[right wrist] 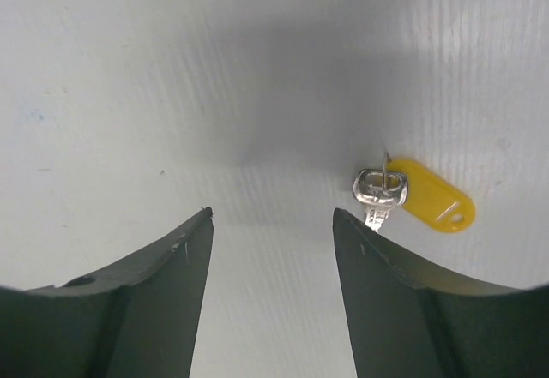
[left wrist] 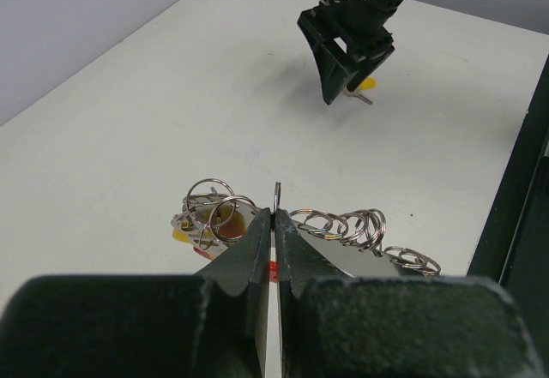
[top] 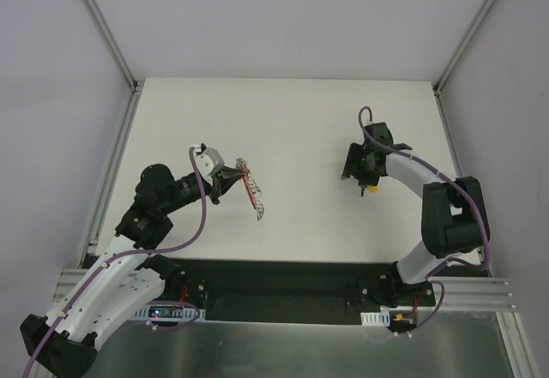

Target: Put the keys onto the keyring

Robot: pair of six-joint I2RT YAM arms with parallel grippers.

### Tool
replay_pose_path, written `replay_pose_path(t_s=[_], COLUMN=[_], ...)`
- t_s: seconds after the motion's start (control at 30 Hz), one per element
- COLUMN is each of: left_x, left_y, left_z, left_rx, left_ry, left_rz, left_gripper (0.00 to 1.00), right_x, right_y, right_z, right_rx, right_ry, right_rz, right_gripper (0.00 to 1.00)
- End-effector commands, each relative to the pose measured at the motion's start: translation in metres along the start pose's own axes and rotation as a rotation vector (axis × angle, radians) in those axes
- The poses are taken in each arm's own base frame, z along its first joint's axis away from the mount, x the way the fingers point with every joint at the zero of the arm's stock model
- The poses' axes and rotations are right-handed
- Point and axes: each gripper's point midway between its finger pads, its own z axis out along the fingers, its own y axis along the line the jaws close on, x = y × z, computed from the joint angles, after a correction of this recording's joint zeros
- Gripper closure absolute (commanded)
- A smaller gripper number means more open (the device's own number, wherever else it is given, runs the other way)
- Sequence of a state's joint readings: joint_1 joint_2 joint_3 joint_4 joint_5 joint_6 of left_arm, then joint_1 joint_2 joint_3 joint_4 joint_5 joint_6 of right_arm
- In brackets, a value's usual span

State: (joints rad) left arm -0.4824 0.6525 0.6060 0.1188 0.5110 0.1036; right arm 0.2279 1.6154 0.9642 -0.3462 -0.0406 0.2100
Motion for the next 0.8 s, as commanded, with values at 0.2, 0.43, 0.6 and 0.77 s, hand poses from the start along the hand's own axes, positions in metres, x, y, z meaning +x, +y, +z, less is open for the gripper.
replay_pose_path(t_s=[0.2, 0.43, 0.6, 0.77], left_x=[-0.022, -0.023, -0.022, -0.021], left_y=[0.005, 0.005, 0.005, 0.004], left_z=[0.0, 0.0, 0.0, 0.001], left_rx=[-0.011, -0.016, -0.011, -0.007], left_ry=[-0.063, -0.064, -0.062, -0.06], left_rz=[0.058, 0.059, 0.057, 0.056], left_gripper=[1.0, 1.0, 1.0, 1.0], right_x=[-0.034, -0.035, -0.033, -0.034], right_y=[-0.03, -0.042, -0.04, -0.036], right_z=[-0.036, -0.023, -0.012, -0.006], right_rx=[0.138, 0.189, 0.176, 0.161], right_ry=[-0.114, -0.092, -0.08, -0.071], right_rz=[-0.353, -0.405, -0.414, -0.422], right_gripper=[0.57, 0.74, 0.8, 0.8])
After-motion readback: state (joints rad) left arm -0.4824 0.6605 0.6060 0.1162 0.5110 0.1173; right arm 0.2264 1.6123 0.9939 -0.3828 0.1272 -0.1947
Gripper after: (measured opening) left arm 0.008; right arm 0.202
